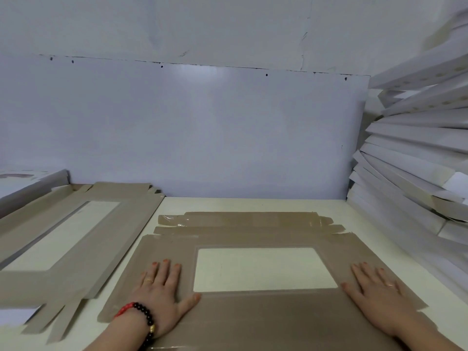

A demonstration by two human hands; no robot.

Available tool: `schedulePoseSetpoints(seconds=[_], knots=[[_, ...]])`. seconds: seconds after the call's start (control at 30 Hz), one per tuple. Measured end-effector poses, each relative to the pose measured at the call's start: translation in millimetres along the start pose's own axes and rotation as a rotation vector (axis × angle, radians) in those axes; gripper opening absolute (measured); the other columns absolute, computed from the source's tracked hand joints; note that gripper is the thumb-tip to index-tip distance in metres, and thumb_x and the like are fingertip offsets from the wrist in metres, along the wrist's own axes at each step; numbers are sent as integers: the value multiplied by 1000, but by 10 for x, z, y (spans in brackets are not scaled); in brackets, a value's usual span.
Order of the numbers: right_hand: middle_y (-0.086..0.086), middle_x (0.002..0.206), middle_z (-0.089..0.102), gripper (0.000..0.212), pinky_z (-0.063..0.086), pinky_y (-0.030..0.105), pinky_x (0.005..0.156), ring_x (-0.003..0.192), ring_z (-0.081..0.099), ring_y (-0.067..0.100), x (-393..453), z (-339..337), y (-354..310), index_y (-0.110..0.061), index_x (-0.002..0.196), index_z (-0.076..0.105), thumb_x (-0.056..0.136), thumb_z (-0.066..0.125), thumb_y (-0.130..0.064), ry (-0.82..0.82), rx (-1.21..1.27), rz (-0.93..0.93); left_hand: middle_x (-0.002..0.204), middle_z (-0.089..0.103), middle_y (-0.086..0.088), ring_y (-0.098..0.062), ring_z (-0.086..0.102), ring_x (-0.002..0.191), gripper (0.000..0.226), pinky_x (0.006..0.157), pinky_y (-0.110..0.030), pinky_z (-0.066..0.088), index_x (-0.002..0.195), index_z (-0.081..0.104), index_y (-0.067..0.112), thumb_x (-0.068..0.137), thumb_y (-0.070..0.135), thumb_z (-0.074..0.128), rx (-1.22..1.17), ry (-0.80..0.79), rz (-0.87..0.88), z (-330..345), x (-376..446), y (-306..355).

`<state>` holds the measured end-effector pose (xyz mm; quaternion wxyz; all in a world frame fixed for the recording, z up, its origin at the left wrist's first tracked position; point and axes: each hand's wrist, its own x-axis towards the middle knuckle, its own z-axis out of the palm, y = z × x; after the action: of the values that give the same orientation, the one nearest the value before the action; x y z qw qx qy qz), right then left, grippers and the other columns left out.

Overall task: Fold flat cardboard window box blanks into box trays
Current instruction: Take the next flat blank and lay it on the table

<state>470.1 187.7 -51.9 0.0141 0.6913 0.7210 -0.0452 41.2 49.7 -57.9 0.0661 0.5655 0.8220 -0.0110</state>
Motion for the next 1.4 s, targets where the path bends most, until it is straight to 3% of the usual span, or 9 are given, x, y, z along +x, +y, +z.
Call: schedulePoseSetpoints(seconds=[0.13,0.27,0.4,0.63,0.83,0.93,1.07,1.23,1.4], knots=[[0,156,17,70,25,45,112,142,22,28,-11,-60,92,-33,149,20,89,16,-70,113,63,241,161,0,13,-17,-1,149,92,118,-44,0,153,6,37,76,86,13,-41,47,-24,-23,29,-30],[2,138,42,63,38,41,96,125,42,29,-35,-130,207,-31,136,29,88,24,-71,228,39,327,151,37,7,-17,37,135,71,111,-33,30,143,37,33,84,73,40,-188,213,-114,-166,63,-217],[6,131,49,57,42,39,95,121,47,29,-42,-199,337,-28,132,37,89,36,-67,210,72,339,149,32,1,-31,36,132,86,105,-41,37,138,33,37,69,88,41,-212,137,-348,-291,60,-423],[-8,96,57,25,43,35,80,93,57,18,-159,-127,522,-26,116,37,95,40,-40,192,162,180,145,38,10,-23,40,131,73,107,-35,37,139,35,39,80,81,28,-63,156,-166,-261,-116,-338],[4,122,59,67,46,34,87,109,59,26,-293,-79,728,-22,143,30,84,61,-32,167,206,202,153,25,12,-19,38,132,86,108,-35,35,142,31,40,72,89,22,11,116,-166,-289,-325,-400],[-2,145,39,80,38,36,103,129,43,20,-309,-185,610,-24,150,5,84,44,-46,200,-167,234,158,16,8,-23,25,141,81,114,-40,25,140,36,39,76,85,20,99,89,-150,-347,-359,-343],[0,160,11,65,13,38,118,146,9,21,-418,-525,-159,-22,152,7,93,32,-32,267,-333,-117,162,-5,1,-28,-2,149,58,119,-45,5,152,16,32,98,49,26,166,179,53,-545,-86,104],[-4,161,11,53,-8,2,105,141,2,-4,-397,-556,-1551,-20,154,17,105,34,-30,112,369,-724,162,9,4,-24,2,149,52,119,-42,6,153,16,23,102,27,30,-70,153,326,-487,321,1033],[-10,159,20,52,4,13,114,142,11,-5,-232,-258,-2235,-24,153,26,104,32,-43,-32,612,-728,162,1,-10,-27,2,148,65,120,-46,3,154,1,13,99,33,30,121,101,347,-99,509,1330]])
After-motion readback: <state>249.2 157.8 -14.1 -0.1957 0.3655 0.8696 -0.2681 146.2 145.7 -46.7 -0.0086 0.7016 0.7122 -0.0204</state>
